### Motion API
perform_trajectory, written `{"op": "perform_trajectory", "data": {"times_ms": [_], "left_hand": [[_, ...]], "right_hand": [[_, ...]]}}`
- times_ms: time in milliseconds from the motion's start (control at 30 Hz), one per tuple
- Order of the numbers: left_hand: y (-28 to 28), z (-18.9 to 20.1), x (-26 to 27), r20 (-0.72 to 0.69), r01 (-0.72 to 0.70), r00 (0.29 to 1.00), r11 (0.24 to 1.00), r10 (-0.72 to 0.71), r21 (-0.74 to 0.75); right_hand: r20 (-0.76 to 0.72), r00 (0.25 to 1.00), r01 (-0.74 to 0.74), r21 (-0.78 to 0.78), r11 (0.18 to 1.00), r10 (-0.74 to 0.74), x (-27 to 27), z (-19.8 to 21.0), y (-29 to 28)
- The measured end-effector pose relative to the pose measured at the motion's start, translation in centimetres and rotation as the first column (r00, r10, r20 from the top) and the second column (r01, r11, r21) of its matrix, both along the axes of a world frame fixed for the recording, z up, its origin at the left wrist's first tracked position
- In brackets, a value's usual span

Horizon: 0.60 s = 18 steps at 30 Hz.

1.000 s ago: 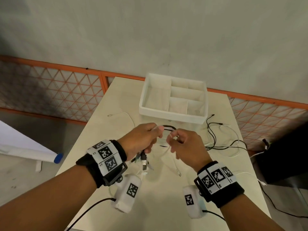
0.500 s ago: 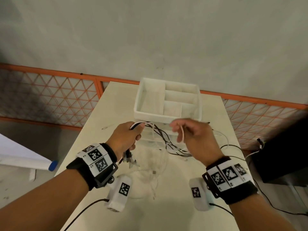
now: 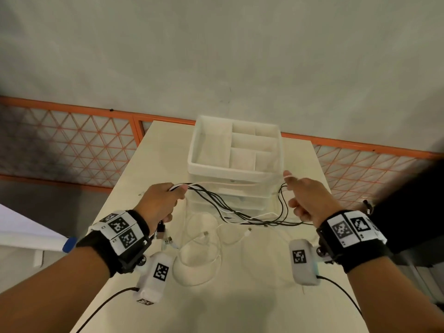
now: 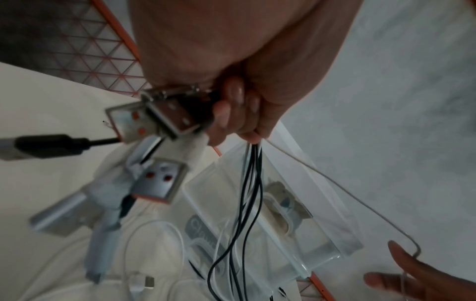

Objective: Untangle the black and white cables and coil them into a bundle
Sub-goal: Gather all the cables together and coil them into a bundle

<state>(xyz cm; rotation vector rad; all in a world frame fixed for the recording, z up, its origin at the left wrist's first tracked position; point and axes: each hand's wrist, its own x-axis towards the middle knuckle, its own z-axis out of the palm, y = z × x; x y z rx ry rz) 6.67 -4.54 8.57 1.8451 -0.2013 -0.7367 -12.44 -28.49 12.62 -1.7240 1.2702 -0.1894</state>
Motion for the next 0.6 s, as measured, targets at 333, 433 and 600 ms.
{"op": "perform_trajectory", "data": {"times_ms": [333,433,600], "left_hand": [[-0.6,1.2,-0.2,0.011,0.071,0.997,0.997,-0.071,-0.036],[-0.4,1.1,-0.2,0.006,0.079,0.997,0.996,-0.079,-0.034],[0.0,0.7,-0.4,0.013,0.103,0.995,0.994,-0.102,-0.028]], "right_hand": [[-0.006,0.998,-0.059,-0.460,0.886,0.064,-0.6,2.7,-4.0],[0.058,0.998,0.027,-0.435,0.900,-0.002,-1.2,0.9,-4.8],[0.104,0.995,0.050,-0.412,0.910,-0.008,-2.1,-3.0,-5.3]]}}
